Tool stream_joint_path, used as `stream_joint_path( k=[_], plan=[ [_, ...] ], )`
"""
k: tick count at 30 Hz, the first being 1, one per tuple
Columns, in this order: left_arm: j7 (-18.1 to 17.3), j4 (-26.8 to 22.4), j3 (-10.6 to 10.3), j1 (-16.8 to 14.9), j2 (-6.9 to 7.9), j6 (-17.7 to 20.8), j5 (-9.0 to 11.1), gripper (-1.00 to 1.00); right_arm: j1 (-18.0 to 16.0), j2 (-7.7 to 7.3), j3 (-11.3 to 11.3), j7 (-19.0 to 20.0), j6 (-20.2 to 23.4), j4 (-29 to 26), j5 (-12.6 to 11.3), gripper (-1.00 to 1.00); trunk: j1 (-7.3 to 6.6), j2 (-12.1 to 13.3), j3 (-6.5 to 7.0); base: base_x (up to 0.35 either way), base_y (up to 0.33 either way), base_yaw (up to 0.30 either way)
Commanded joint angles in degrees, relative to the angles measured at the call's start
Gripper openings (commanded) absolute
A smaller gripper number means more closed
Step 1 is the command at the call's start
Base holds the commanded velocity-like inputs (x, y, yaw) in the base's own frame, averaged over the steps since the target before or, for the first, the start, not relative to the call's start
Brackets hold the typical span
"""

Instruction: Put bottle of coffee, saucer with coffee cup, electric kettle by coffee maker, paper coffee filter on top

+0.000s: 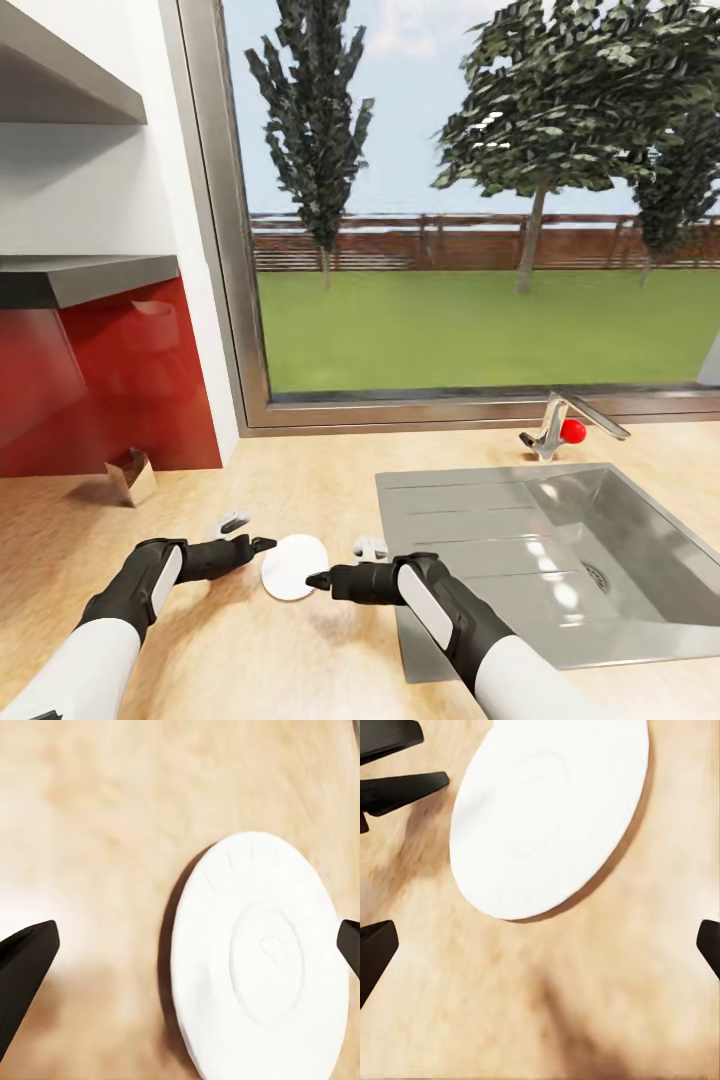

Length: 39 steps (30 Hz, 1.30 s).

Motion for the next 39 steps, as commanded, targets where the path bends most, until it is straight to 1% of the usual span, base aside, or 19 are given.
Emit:
stream_joint_path(
  k=[1, 6, 8, 10, 14, 28, 30, 34, 39],
  plan=[
    [-0.3, 0.0, 0.3, 0.0, -0.04, 0.3, -0.7, 1.00, 0.0, 0.00, 0.0, 0.1, 0.2, 0.1, 0.0, 1.00, 0.03, 0.0, -0.04, 0.000, 0.000, 0.000],
    [-0.3, 0.0, 0.2, 0.0, -0.22, 0.3, -0.5, 1.00, 0.0, 0.01, 0.0, 0.1, 0.2, 0.5, 0.0, 1.00, 0.03, 0.0, -0.04, 0.000, 0.000, 0.000],
    [-0.3, 0.0, 0.2, 0.0, -0.87, 0.3, -0.5, 1.00, 0.0, 0.01, 0.0, 0.1, 0.2, 0.5, 0.0, 1.00, 0.03, 0.0, -0.04, 0.000, 0.000, 0.000],
    [-0.2, 0.0, 0.2, 0.0, -1.93, 0.2, -0.5, 1.00, 0.0, 0.01, 0.0, 0.1, 0.2, 0.5, 0.0, 1.00, 0.03, 0.0, -0.04, 0.000, 0.000, 0.000],
    [-0.2, 0.0, 0.1, 0.0, -2.66, 0.2, -0.5, 1.00, 0.0, 0.01, 0.0, 0.1, 0.2, 0.5, -0.1, 1.00, 0.03, 0.0, -0.04, 0.000, 0.000, 0.000],
    [-0.2, 0.6, 0.1, 0.0, -3.10, 0.3, -0.4, 1.00, 0.0, -0.07, 0.0, 0.1, 0.2, 0.6, -0.2, 1.00, 0.03, 0.0, -0.04, 0.000, 0.000, 0.000],
    [-0.2, 0.7, 0.1, 0.0, -3.32, 0.3, -0.4, 1.00, 0.0, -0.07, 0.0, 0.1, 0.2, 0.6, -0.6, 1.00, 0.03, 0.0, -0.04, 0.000, 0.000, 0.000],
    [-0.3, 0.8, 0.0, 0.1, -3.72, 0.3, -0.4, 1.00, 0.0, -0.08, 0.0, 0.0, 0.2, 0.8, -3.0, 1.00, 0.03, 0.0, -0.04, 0.000, 0.000, 0.000],
    [-0.3, 0.8, 0.0, 0.1, -3.80, 0.3, -0.4, 1.00, 0.0, -0.08, 0.0, 0.0, 0.2, 1.7, -4.1, 1.00, 0.03, 0.0, -0.04, 0.000, 0.000, 0.000]
  ],
)
